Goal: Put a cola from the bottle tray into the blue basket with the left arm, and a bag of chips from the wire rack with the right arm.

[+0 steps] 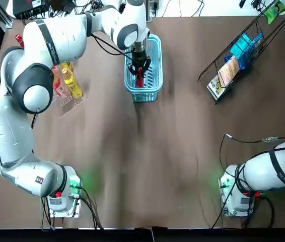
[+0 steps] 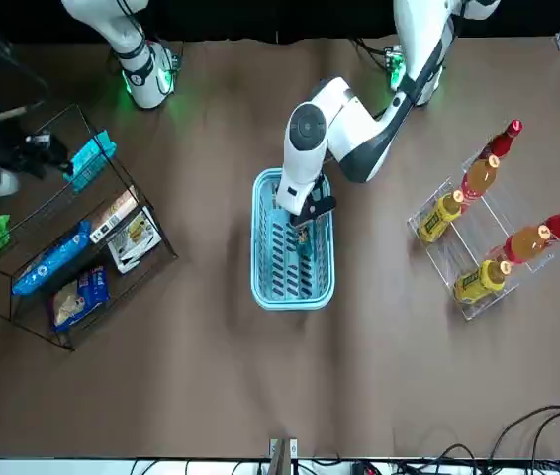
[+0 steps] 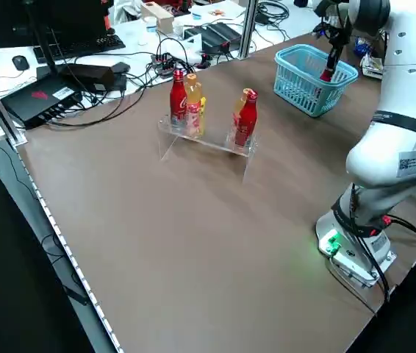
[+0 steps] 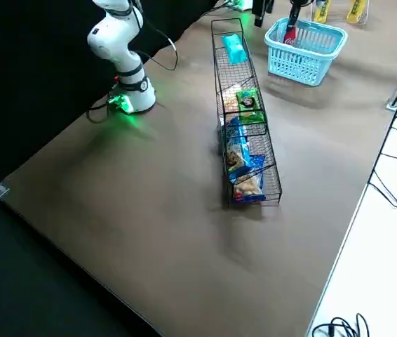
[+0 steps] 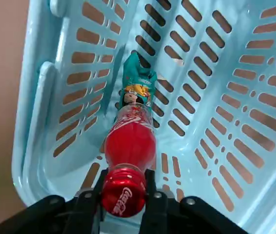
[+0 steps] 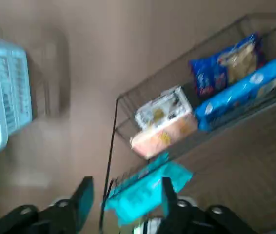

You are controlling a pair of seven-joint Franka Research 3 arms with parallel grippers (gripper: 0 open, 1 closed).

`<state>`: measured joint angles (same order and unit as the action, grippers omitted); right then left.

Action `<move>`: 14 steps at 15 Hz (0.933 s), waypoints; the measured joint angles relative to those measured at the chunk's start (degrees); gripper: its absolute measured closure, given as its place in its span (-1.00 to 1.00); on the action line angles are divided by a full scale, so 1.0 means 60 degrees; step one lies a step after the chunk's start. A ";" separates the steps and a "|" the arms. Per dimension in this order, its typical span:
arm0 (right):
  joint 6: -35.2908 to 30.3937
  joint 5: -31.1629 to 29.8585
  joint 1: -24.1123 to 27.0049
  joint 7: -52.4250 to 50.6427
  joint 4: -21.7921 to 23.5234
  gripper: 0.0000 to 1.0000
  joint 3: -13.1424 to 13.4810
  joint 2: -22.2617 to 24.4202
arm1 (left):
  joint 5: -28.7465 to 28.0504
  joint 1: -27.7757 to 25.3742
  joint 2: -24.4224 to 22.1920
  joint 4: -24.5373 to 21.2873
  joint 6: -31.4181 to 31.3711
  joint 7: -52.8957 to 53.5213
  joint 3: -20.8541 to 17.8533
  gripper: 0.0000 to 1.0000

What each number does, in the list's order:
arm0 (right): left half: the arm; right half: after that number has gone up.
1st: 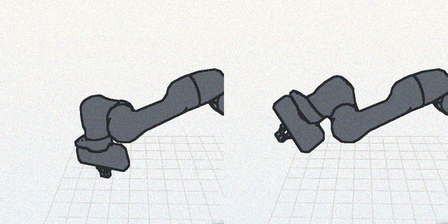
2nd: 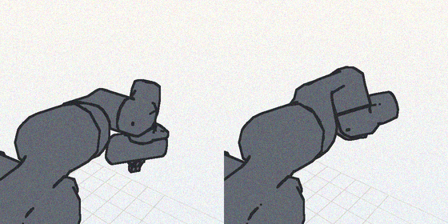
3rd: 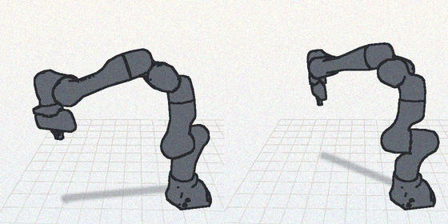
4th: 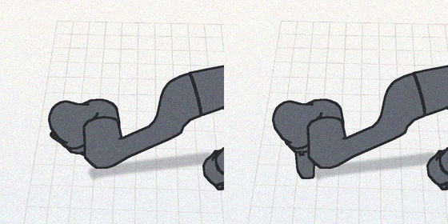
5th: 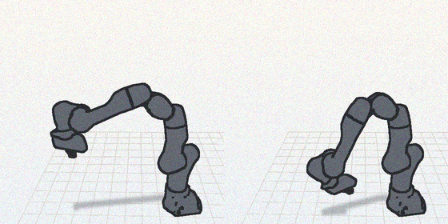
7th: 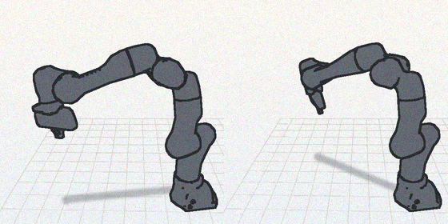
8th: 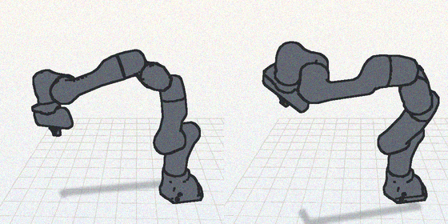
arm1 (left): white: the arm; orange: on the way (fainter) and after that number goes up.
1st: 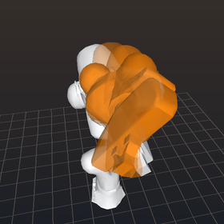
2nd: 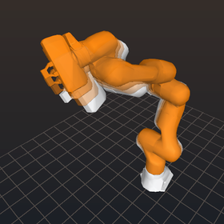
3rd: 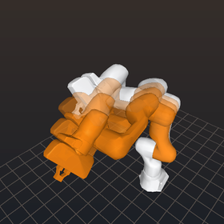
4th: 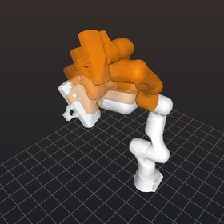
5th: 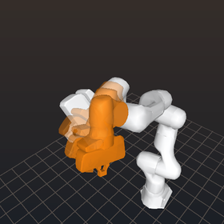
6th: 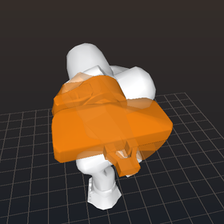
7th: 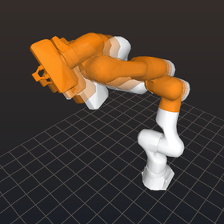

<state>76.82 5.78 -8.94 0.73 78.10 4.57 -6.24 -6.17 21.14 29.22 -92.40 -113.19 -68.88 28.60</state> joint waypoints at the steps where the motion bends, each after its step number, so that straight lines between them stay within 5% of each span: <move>1: 0.0453 0.0000 0.0161 -0.0119 0.0024 -0.47 0.0000 0.0000 | 0.0000 -0.0001 0.0043 0.0017 -0.0026 -0.0033 -0.0002 0.37; 4: 0.0838 -0.0030 0.0453 -0.0560 0.0111 -0.98 -0.0001 0.0000 | 0.0000 0.0007 0.0070 0.0052 -0.0206 -0.0203 -0.0037 0.37; 8: 0.1523 -0.0079 0.0735 -0.0654 0.0630 -1.00 -0.0002 0.0174 | 0.0000 0.0764 0.0081 0.0173 -0.0524 -0.0366 -0.0903 0.37; 9: 0.2088 -0.0534 0.0761 -0.0693 0.1312 -1.00 -0.0023 0.0534 | 0.0000 0.1197 0.0080 0.0252 -0.0579 -0.0367 -0.1345 0.26; 14: 0.2132 -0.0982 0.0758 -0.0712 0.1761 -1.00 -0.0152 0.0953 | 0.0000 0.1312 0.0241 0.0242 -0.0789 -0.0367 -0.1514 -0.52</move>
<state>89.61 -0.11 -4.39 -3.54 88.67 3.66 -0.52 -6.17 29.01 30.67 -90.95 -117.92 -71.08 19.51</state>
